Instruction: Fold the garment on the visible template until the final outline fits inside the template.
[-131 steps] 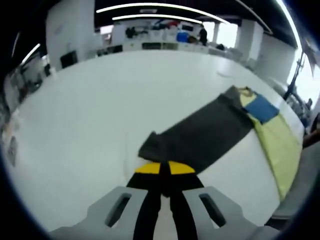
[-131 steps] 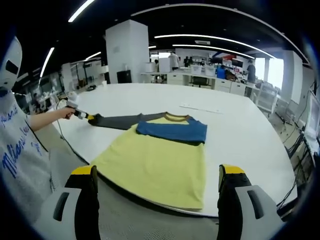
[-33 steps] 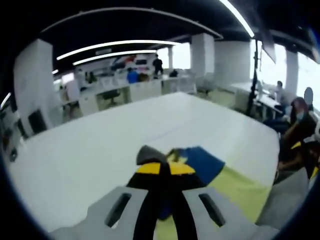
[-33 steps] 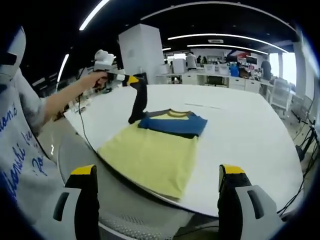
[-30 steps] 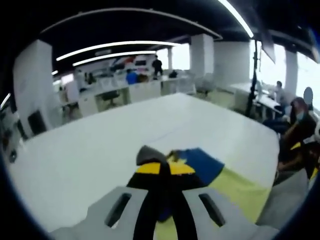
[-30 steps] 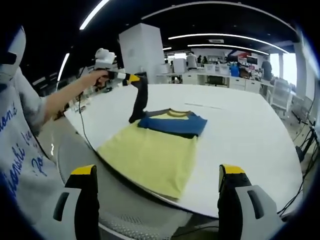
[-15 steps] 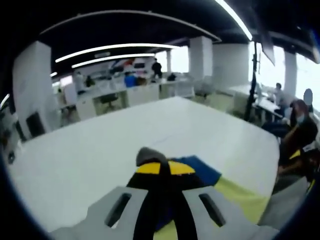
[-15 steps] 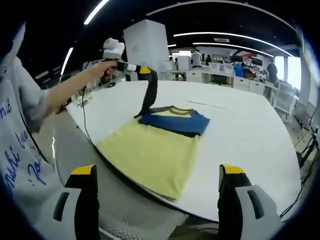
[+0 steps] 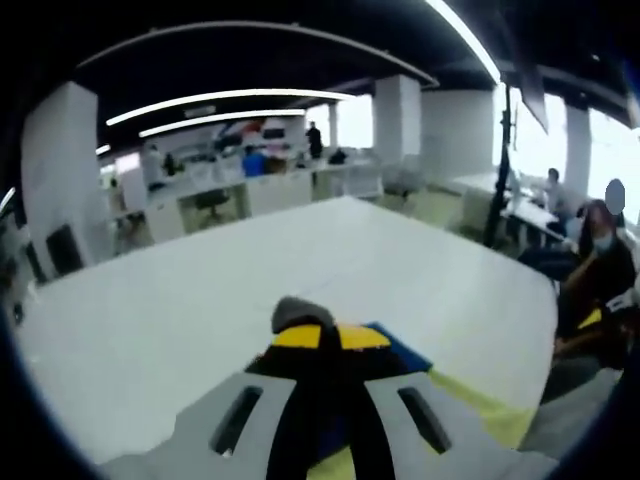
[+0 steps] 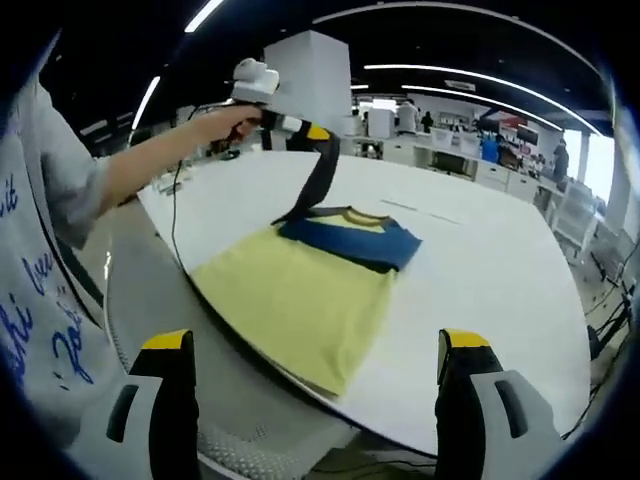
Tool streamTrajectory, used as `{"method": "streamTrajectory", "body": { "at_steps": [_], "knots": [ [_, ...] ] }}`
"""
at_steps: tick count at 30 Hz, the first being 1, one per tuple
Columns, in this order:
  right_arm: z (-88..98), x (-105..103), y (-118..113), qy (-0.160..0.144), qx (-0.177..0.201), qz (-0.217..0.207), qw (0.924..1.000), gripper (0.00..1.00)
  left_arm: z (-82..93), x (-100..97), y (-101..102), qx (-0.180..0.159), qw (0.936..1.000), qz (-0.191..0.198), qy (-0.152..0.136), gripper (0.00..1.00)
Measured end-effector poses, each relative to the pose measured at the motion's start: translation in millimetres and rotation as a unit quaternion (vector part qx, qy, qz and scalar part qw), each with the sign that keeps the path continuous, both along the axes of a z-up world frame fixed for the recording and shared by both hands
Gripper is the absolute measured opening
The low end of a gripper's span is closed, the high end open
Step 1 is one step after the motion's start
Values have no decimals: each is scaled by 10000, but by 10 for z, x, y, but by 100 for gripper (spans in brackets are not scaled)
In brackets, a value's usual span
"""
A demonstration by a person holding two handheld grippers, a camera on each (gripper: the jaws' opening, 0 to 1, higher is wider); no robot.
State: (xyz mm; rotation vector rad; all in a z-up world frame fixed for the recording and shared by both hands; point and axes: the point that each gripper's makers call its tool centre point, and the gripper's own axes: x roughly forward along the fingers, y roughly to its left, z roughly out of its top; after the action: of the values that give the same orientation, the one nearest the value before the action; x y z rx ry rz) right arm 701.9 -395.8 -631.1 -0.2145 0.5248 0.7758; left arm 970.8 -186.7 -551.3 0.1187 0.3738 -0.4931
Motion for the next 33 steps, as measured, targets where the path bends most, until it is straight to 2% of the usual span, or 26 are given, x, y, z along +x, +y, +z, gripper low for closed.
{"method": "streamTrajectory", "body": {
  "at_steps": [11, 21, 27, 33],
  "knots": [
    [-8, -28, -42, 23, 141, 65, 9999, 100, -107, 175, -284, -52, 10000, -69, 29, 0],
    [-24, -27, -120, 40, 166, 90, 9998, 100, -350, 272, -401, -51, 9998, -6, 195, 0],
    [-30, -29, -168, 44, 128, 98, 9999, 100, -427, 325, -402, -82, 9996, 85, 251, 0],
    [-58, -19, -194, 69, 130, 85, 9999, 100, -525, 352, -541, -82, 9993, -10, 358, 0]
  ]
}}
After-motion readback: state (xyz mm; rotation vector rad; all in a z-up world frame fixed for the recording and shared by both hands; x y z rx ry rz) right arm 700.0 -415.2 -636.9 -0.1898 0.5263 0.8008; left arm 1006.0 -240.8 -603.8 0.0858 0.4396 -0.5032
